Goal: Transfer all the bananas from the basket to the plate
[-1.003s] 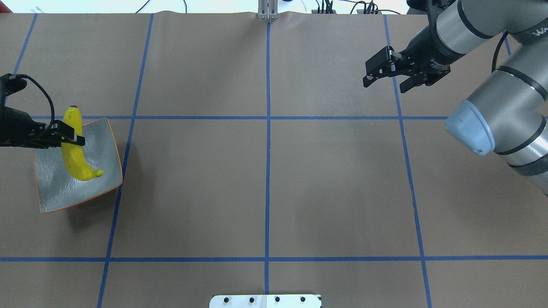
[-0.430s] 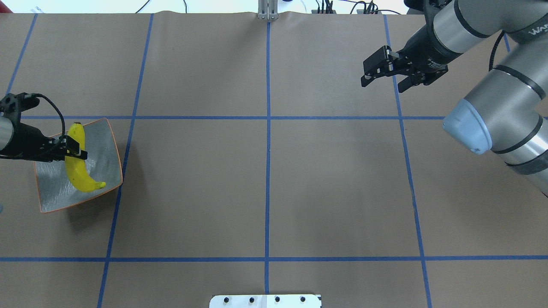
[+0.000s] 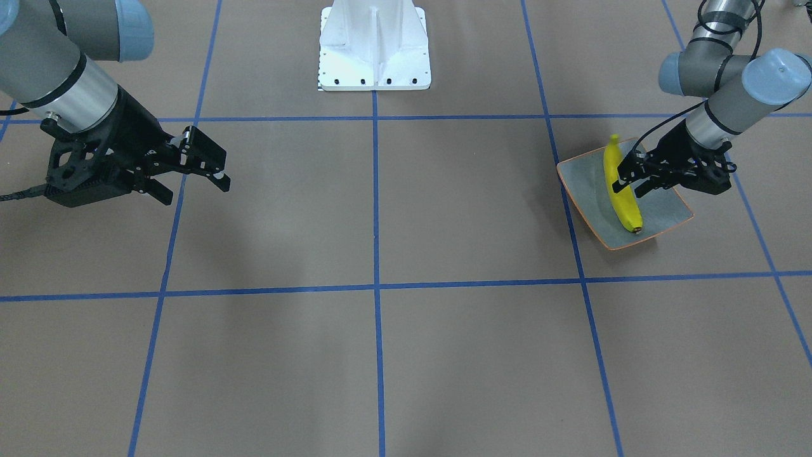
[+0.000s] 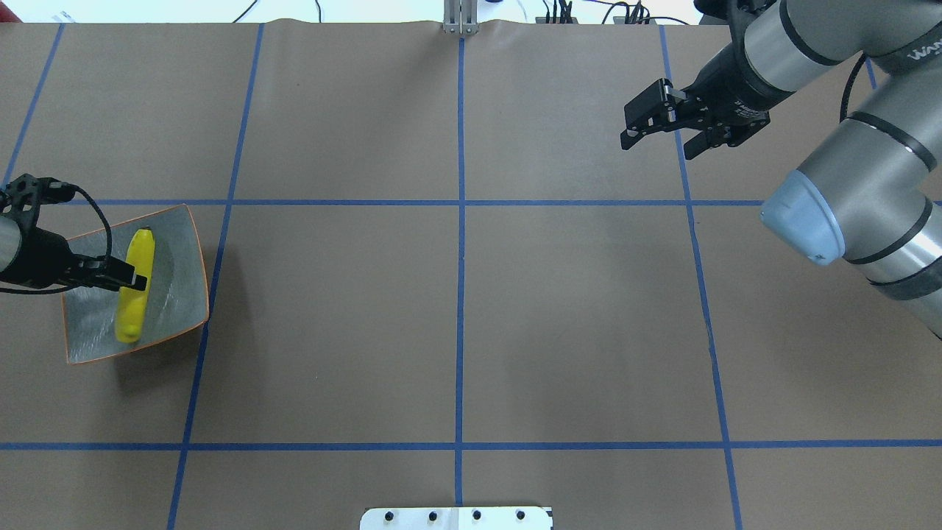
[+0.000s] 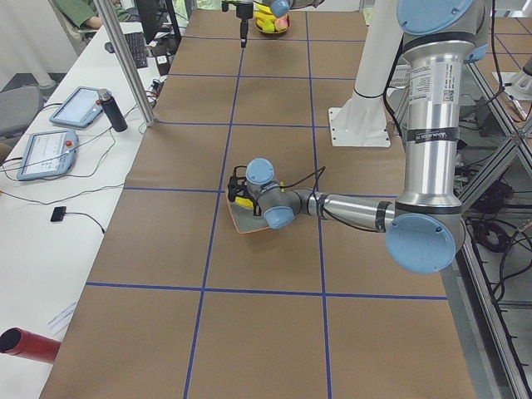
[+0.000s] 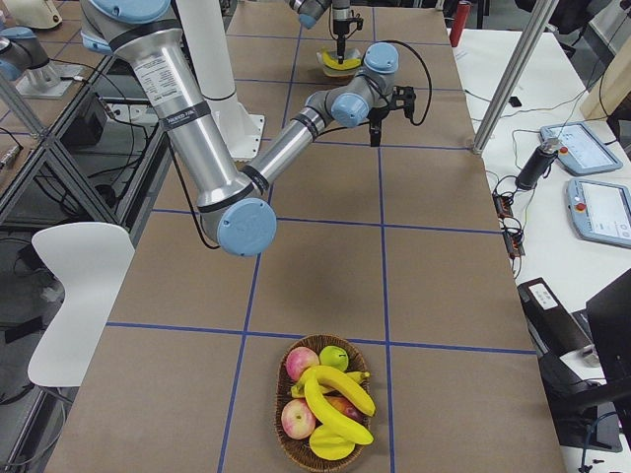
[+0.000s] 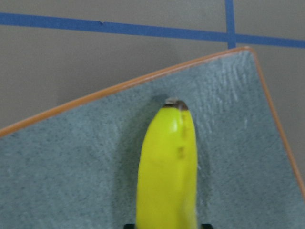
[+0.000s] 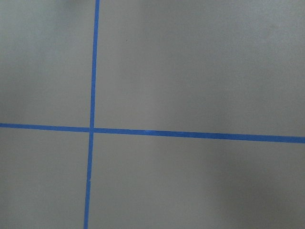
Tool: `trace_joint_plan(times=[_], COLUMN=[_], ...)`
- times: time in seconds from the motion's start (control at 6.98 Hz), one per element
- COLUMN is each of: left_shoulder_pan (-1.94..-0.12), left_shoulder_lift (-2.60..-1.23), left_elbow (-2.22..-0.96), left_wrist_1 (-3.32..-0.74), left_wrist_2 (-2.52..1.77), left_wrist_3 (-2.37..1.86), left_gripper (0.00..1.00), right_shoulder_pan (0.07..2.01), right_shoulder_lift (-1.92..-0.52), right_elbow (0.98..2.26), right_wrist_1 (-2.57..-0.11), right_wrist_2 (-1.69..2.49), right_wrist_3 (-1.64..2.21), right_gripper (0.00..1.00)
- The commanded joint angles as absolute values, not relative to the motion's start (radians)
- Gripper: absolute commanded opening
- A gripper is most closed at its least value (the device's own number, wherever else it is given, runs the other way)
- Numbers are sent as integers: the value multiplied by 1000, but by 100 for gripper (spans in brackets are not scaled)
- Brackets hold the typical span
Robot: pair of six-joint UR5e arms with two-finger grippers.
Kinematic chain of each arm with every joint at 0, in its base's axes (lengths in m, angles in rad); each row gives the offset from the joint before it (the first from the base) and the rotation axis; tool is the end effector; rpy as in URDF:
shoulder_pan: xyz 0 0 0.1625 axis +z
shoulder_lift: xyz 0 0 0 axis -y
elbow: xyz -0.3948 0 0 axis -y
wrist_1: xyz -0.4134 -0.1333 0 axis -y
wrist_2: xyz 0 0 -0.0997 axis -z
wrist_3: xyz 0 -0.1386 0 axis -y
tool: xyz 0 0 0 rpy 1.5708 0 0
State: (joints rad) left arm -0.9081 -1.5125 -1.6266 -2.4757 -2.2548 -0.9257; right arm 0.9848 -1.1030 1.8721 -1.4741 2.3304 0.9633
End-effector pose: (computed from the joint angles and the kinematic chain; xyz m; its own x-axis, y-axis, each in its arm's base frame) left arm 0.2940 -0.4511 0.5460 0.4886 0.1314 -0.8626 0.0152 0.9872 0.1590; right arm -0.3092 -0.5343 0.2166 0.4735 -0.0350 0.8801 -0.0533 0.9962 0.0683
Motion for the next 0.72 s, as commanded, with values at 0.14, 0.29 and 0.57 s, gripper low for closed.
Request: trace_joint_plan(times=[0.14, 0.29, 0.57], left_shoulder_pan=[-974, -1068, -1192], left_shoulder_lift=[-1505, -1514, -1519], left_elbow=[-1631, -1632, -1638], left_wrist_1=[-2470, -2459, -2428], left_wrist_2=[-2308, -2410, -2497], left_wrist_3=[-871, -871, -829], left_gripper=[100, 100, 100], right_shoulder_pan=[986, 991, 1060], right_shoulder_lift=[-1104, -1109, -1118], right_elbow=[1873, 1868, 1824], right_wrist_1=[-1474, -1474, -1505], right_wrist_2=[2330, 2330, 2335], right_wrist_3=[962, 951, 812], right_gripper=[99, 99, 99])
